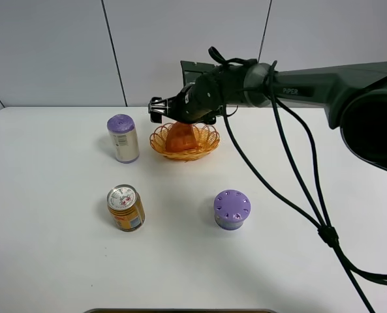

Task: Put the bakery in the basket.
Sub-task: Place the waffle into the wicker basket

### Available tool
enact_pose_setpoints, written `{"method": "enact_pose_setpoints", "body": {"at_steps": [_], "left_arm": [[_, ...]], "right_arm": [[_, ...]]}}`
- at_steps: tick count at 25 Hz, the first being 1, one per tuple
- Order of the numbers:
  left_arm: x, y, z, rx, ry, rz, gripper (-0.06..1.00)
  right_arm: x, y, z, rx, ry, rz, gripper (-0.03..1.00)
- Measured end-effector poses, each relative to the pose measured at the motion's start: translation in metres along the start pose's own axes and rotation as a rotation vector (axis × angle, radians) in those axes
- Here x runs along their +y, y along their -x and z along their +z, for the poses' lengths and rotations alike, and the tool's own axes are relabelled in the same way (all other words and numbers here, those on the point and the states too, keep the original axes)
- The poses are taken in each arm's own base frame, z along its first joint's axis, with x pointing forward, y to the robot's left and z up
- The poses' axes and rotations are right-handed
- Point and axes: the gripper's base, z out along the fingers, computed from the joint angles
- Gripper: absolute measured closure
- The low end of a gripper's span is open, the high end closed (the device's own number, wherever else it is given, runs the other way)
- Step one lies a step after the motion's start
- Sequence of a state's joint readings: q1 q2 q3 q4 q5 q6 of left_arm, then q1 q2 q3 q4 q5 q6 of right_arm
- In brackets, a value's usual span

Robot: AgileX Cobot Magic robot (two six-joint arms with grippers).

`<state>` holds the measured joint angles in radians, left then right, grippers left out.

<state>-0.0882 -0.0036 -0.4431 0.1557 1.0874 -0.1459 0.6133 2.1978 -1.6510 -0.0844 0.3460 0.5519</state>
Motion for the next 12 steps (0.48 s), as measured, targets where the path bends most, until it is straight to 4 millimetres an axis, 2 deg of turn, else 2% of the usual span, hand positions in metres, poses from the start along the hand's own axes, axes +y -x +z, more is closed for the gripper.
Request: {"method": "enact_pose_setpoints", "body": {"at_steps": [6, 12], "left_arm": [[0.000, 0.000, 0.000, 0.000, 0.000, 0.000, -0.04], [0.000, 0.000, 0.000, 0.000, 0.000, 0.000, -0.04]], "right_arm": [[0.011, 0.022, -0.045, -0.041, -0.005, -0.048, -0.02], [0.018, 0.049, -0.110, -0.121, -0.020, -0.103, -0.02]]}}
